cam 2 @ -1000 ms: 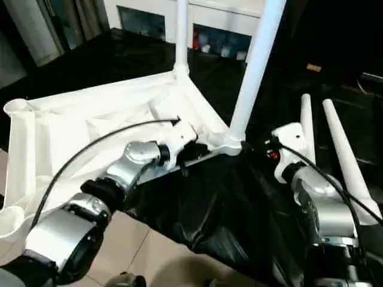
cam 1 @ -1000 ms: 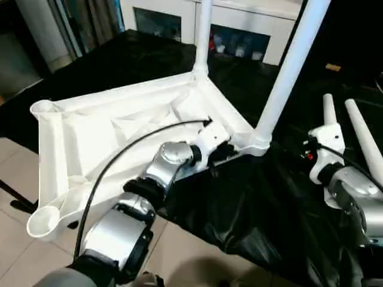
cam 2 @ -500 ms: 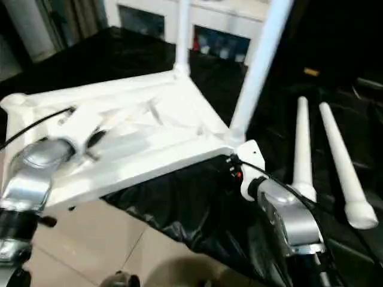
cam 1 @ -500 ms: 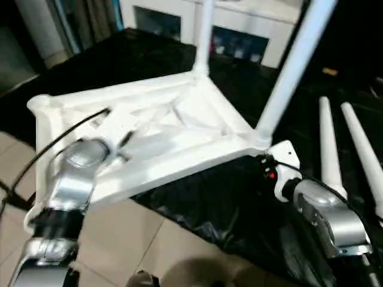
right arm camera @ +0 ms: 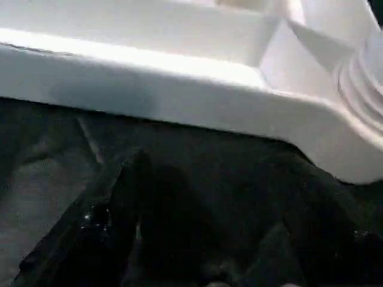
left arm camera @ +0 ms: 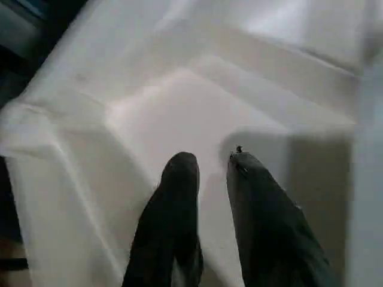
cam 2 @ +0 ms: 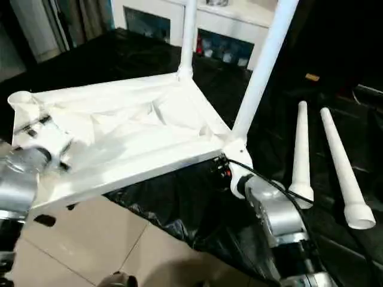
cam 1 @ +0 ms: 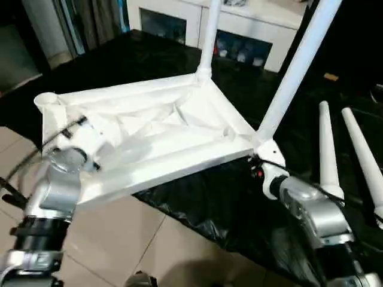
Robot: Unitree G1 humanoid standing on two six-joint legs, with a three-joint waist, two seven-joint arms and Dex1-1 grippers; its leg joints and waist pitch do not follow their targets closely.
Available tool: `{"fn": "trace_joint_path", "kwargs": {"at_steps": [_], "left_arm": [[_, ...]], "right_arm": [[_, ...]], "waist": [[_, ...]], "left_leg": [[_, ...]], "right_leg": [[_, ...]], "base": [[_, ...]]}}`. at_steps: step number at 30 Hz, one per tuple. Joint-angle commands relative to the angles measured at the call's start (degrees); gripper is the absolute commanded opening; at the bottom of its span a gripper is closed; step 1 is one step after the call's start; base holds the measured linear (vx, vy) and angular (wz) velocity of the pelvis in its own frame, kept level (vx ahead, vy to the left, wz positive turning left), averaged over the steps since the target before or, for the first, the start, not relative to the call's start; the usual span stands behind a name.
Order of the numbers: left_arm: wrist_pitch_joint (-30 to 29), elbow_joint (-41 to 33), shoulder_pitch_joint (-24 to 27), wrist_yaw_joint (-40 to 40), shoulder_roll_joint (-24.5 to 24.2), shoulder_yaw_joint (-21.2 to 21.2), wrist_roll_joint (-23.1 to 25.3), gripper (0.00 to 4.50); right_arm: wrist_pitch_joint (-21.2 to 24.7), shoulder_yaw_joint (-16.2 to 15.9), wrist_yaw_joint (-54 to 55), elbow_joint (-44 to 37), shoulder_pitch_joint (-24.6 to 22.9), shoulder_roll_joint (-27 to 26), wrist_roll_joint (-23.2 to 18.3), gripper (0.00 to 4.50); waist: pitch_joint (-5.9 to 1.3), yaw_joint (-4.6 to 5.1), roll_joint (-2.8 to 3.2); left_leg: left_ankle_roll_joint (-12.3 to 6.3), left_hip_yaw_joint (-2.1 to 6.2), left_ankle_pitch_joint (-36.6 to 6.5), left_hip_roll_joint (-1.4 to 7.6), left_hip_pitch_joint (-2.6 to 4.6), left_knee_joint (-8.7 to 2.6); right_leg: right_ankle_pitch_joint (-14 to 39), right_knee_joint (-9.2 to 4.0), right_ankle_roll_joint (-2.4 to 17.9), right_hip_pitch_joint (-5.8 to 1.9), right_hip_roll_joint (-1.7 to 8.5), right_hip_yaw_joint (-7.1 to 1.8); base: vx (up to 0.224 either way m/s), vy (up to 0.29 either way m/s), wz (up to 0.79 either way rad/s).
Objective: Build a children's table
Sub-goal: Rotate table base
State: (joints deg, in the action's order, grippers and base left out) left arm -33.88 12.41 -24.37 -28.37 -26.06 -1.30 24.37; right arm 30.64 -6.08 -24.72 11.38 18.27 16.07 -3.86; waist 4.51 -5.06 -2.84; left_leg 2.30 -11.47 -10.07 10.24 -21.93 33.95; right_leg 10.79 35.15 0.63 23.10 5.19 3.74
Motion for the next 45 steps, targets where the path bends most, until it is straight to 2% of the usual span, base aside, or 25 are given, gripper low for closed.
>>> {"fn": "trace_joint_path", "kwargs": {"at_steps": [1, 3, 5, 6, 8, 11, 12, 13, 14, 17, 18, 22, 23, 24, 25, 26, 27, 28, 30, 33, 38, 39, 42, 44, 45], "left_arm": [[-1.95, 0.88, 0.23, -3.09, 0.96, 1.18, -0.94, 0.97], [-4.07, -0.11, 0.47, -5.48, 0.71, 2.62, -2.33, 0.97], [-5.73, -1.68, 0.75, -8.12, 0.81, 3.51, -4.17, 0.61], [-6.16, -2.10, 0.80, -8.73, 1.00, 3.53, -4.76, 0.61], [-8.33, -4.65, 0.65, -13.05, 1.69, 4.92, -8.53, 0.49], [-9.33, -6.37, 0.43, -16.77, 2.06, 6.64, -11.03, 0.24], [-9.87, -7.90, 0.31, -20.05, 2.77, 7.77, -13.13, 0.24], [-9.71, -8.61, 0.17, -21.83, 3.25, 8.83, -14.10, 0.14], [-9.44, -9.12, 0.00, -23.23, 3.59, 9.78, -14.87, 0.14], [-8.74, -8.57, -0.92, -25.14, 5.50, 11.73, -16.26, 0.00], [-7.49, -6.45, -2.35, -25.04, 7.94, 13.06, -16.59, 0.00], [-0.34, 5.48, -8.42, -20.07, 13.43, 12.70, -14.90, 0.00], [3.03, 11.21, -11.54, -16.64, 15.25, 11.88, -13.93, 0.00], [5.58, 15.39, -13.84, -13.84, 16.35, 11.22, -13.50, 0.00], [7.25, 17.77, -15.11, -12.16, 16.70, 10.97, -13.16, 0.00], [11.08, 22.79, -17.67, -8.51, 16.93, 10.89, -11.85, 0.00], [13.39, 25.80, -19.23, -6.27, 16.86, 11.17, -11.24, 0.00], [15.70, 28.72, -20.73, -4.19, 16.65, 11.44, -10.57, 0.00], [19.07, 32.81, -22.83, -0.86, 16.07, 12.11, -9.47, 0.00], [27.31, 41.35, -26.18, 7.46, 14.27, 14.10, -5.76, 0.00], [34.49, 45.52, -27.08, 17.03, 13.97, 11.94, -5.39, 0.00], [35.57, 44.67, -26.29, 13.58, 14.59, 9.86, -8.03, 0.00], [37.44, 43.67, -25.25, 6.90, 15.03, 8.15, -11.49, 0.00], [35.21, 37.75, -22.27, -4.33, 14.62, 7.27, -16.08, 0.00], [35.11, 36.07, -21.29, -9.15, 14.06, 7.84, -17.88, 0.00]], "right_arm": [[-0.14, 0.89, 1.83, 2.75, 1.40, -0.74, 0.75, 3.26], [-1.23, 0.82, 2.58, 5.56, 2.86, -1.55, 0.87, 3.06], [-2.76, 0.92, 2.78, 7.97, 4.27, -2.62, 0.47, 2.83], [-3.16, 1.00, 2.84, 8.63, 4.67, -2.96, 0.32, 2.83], [-5.41, 1.11, 3.59, 12.94, 7.27, -4.60, 0.10, 2.57], [-7.35, 1.04, 4.06, 16.24, 9.34, -5.80, 0.42, 2.37], [-8.10, 0.87, 4.23, 17.87, 10.54, -6.62, 0.63, 2.37], [-8.25, 0.62, 4.10, 18.41, 11.08, -7.06, 0.68, 2.14], [-8.62, 0.40, 3.97, 19.15, 11.61, -7.42, 0.72, 2.14], [-9.18, -0.17, 3.74, 20.00, 12.30, -8.13, 0.85, 1.91], [-9.74, -0.58, 3.71, 20.46, 12.61, -8.62, 1.02, 1.76], [-10.78, -0.32, 4.16, 21.22, 12.94, -8.71, 1.21, 1.56], [-11.18, 0.09, 4.62, 21.29, 12.94, -8.45, 1.29, 1.45], [-11.63, 0.46, 4.93, 21.44, 12.95, -8.20, 1.40, 1.20], [-11.89, 0.68, 5.17, 21.38, 12.91, -7.98, 1.52, 1.20], [-12.00, 1.08, 5.62, 20.65, 12.65, -7.40, 1.74, 1.15], [-12.16, 1.42, 5.85, 20.36, 12.56, -7.08, 2.00, 0.97], [-12.23, 1.74, 6.16, 19.59, 12.32, -6.66, 2.26, 0.97], [-12.25, 2.30, 6.68, 18.01, 11.85, -5.91, 2.57, 0.75], [-11.54, 3.24, 7.99, 13.75, 10.55, -4.55, 3.01, 0.75], [-11.64, 5.11, 9.22, 9.56, 9.31, -3.74, 2.63, 0.75], [-11.36, 5.11, 7.87, 7.07, 8.53, -2.97, 2.19, 0.75], [-11.26, 4.63, 5.27, 4.21, 7.59, -1.50, 1.68, 0.75], [-8.98, 3.66, -2.88, -1.18, 5.93, 1.54, -2.03, 0.75], [-7.86, 3.07, -6.31, -3.77, 5.08, 3.19, -3.51, 0.75]], "waist": [[-4.73, 0.19, 0.80], [-4.77, 0.20, 0.72], [-4.95, 0.16, 0.75], [-4.91, 0.15, 0.79], [-4.98, 0.20, 0.71], [-4.89, 0.12, 0.68], [-4.80, 0.28, -0.18], [-4.83, 0.13, 0.11], [-4.79, 0.10, 0.39], [-4.81, 0.18, 0.28], [-4.79, 0.13, -0.11], [-4.86, 0.15, -0.15], [-4.91, 0.07, -0.02], [-4.92, 0.11, -0.26], [-4.97, 0.04, -0.35], [-5.03, 0.16, 0.45], [-5.12, 0.11, -0.01], [-5.20, 0.15, 0.37], [-5.26, 0.26, 0.07], [-5.30, 0.13, 0.25], [-5.47, 0.09, 0.44], [-5.52, -0.01, 0.34], [-5.44, -0.38, 0.28], [-5.26, -0.60, 0.20], [-4.88, -0.83, -0.18]], "left_leg": [[0.02, 1.56, -8.14, 2.87, 1.51, -4.03], [-0.05, 1.57, -7.62, 2.87, 1.37, -4.02], [-0.18, 1.54, -6.84, 2.94, 1.48, -3.88], [-0.33, 1.43, -6.52, 2.94, 1.57, -3.85], [-0.52, 1.41, -5.99, 2.95, 1.56, -3.80], [-0.26, 1.34, -6.72, 2.95, 1.61, -3.81], [-0.33, 1.22, -6.97, 2.95, 1.53, -3.88], [-0.30, 1.28, -6.82, 2.94, 1.55, -3.82], [-0.21, 1.26, -6.91, 2.98, 1.60, -3.83], [0.14, 1.27, -7.21, 2.95, 1.59, -3.88], [-0.10, 1.20, -6.73, 2.93, 1.50, -3.85], [-0.08, 1.22, -7.51, 2.67, 1.43, -3.80], [0.14, 1.27, -8.42, 2.63, 1.56, -3.79], [0.38, 1.31, -9.55, 2.57, 1.52, -3.85], [0.53, 1.38, -10.01, 2.62, 1.55, -3.86], [0.78, 1.58, -10.53, 2.74, 1.42, -3.95], [0.74, 1.62, -11.24, 2.61, 1.51, -3.92], [0.89, 1.70, -10.97, 2.62, 1.45, -3.92], [0.48, 1.76, -10.63, 2.70, 1.27, -3.87], [-0.45, 1.76, -10.02, 2.58, 1.32, -3.72], [-0.59, 1.70, -9.15, 2.73, 1.51, -3.58], [-0.94, 1.64, -8.52, 2.75, 1.54, -3.51], [-1.59, 1.49, -8.44, 2.83, 1.53, -3.52], [-2.02, 1.51, -9.70, 2.98, 1.61, -3.62], [-2.77, 1.60, -10.28, 3.16, 1.53, -3.81]], "right_leg": [[5.57, -3.51, 11.81, -2.24, 3.49, -2.83], [4.77, -3.31, 12.32, -2.41, 3.52, -2.81], [3.08, -2.96, 13.04, -2.45, 3.64, -2.81], [2.24, -2.96, 13.42, -2.34, 3.47, -2.79], [1.56, -2.76, 14.17, -2.46, 3.67, -2.79], [2.93, -2.92, 14.22, -2.45, 3.64, -2.78], [3.40, -3.05, 13.87, -2.52, 3.51, -2.80], [3.75, -2.88, 13.90, -2.56, 3.67, -2.82], [4.41, -3.05, 13.63, -2.44, 3.69, -2.84], [4.42, -2.96, 13.13, -2.54, 3.56, -2.82], [4.57, -3.08, 12.83, -2.61, 3.65, -2.88], [5.48, -3.42, 11.84, -2.69, 3.56, -2.91], [6.55, -3.73, 11.21, -2.63, 3.52, -2.89], [7.67, -3.91, 10.72, -2.66, 3.52, -2.84], [8.24, -3.94, 10.50, -2.72, 3.63, -2.82], [8.47, -3.98, 10.39, -2.72, 3.71, -2.78], [8.83, -4.28, 9.54, -2.75, 3.50, -2.73], [8.19, -3.99, 9.66, -2.87, 3.57, -2.74], [7.08, -3.96, 9.91, -2.92, 3.66, -2.66], [5.36, -3.99, 9.57, -2.88, 3.29, -2.68], [2.49, -3.46, 11.10, -2.90, 3.32, -2.60], [1.37, -3.30, 11.81, -2.91, 3.40, -2.57], [0.92, -3.19, 13.40, -2.90, 3.55, -2.51], [1.96, -3.42, 13.69, -3.06, 3.74, -2.54], [3.11, -3.54, 13.93, -3.26, 4.05, -2.56]], "base": [[0.000, 0.000, 0.00], [0.000, 0.000, 0.00], [0.000, 0.000, 0.00], [0.000, 0.000, 0.00], [0.000, 0.000, 0.00], [0.000, 0.000, 0.00], [0.000, 0.000, 0.00], [0.000, 0.000, 0.00], [0.000, 0.000, 0.00], [0.000, 0.000, 0.00], [0.000, 0.000, 0.00], [0.000, 0.000, 0.00], [0.000, 0.000, 0.00], [0.000, 0.000, 0.00], [0.000, 0.000, 0.00], [0.000, 0.000, 0.00], [0.000, 0.000, 0.00], [0.000, 0.000, 0.00], [0.000, 0.000, 0.00], [0.000, 0.000, 0.00], [0.000, 0.000, 0.00], [0.000, 0.000, 0.00], [0.000, 0.000, 0.00], [0.000, 0.000, 0.00], [0.000, 0.000, 0.00]]}}
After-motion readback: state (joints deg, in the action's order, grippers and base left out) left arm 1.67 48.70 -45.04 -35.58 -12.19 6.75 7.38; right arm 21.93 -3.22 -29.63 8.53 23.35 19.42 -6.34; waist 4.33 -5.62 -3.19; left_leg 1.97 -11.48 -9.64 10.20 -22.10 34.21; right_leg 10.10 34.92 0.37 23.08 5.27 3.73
